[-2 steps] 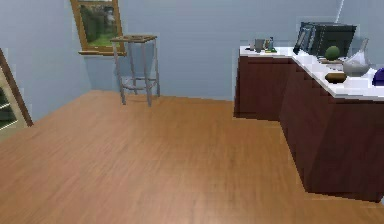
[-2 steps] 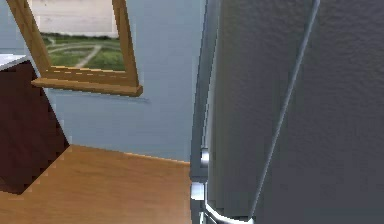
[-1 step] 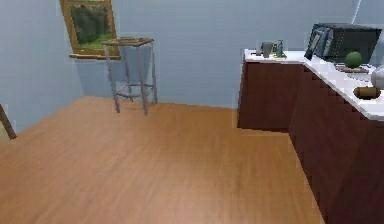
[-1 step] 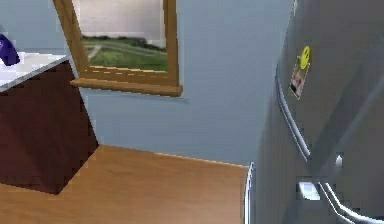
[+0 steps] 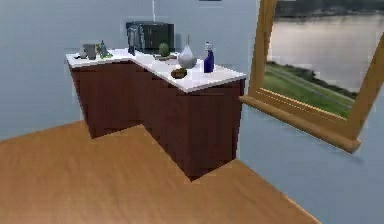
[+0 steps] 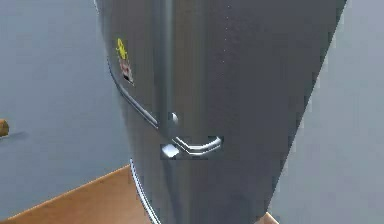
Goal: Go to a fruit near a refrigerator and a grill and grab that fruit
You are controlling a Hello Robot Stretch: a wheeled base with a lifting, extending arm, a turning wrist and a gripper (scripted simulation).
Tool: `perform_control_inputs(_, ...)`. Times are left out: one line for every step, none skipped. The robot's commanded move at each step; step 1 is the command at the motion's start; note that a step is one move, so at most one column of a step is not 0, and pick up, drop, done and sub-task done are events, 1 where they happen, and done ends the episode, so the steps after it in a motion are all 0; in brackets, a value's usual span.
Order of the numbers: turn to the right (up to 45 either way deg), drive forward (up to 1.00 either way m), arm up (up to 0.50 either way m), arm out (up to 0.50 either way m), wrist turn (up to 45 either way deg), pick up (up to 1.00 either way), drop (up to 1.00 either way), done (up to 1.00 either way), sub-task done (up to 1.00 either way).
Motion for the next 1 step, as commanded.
perform_control_inputs(30.0,0.0,0.0,0.0,0.0,0.0,0.0,0.0,0.0)
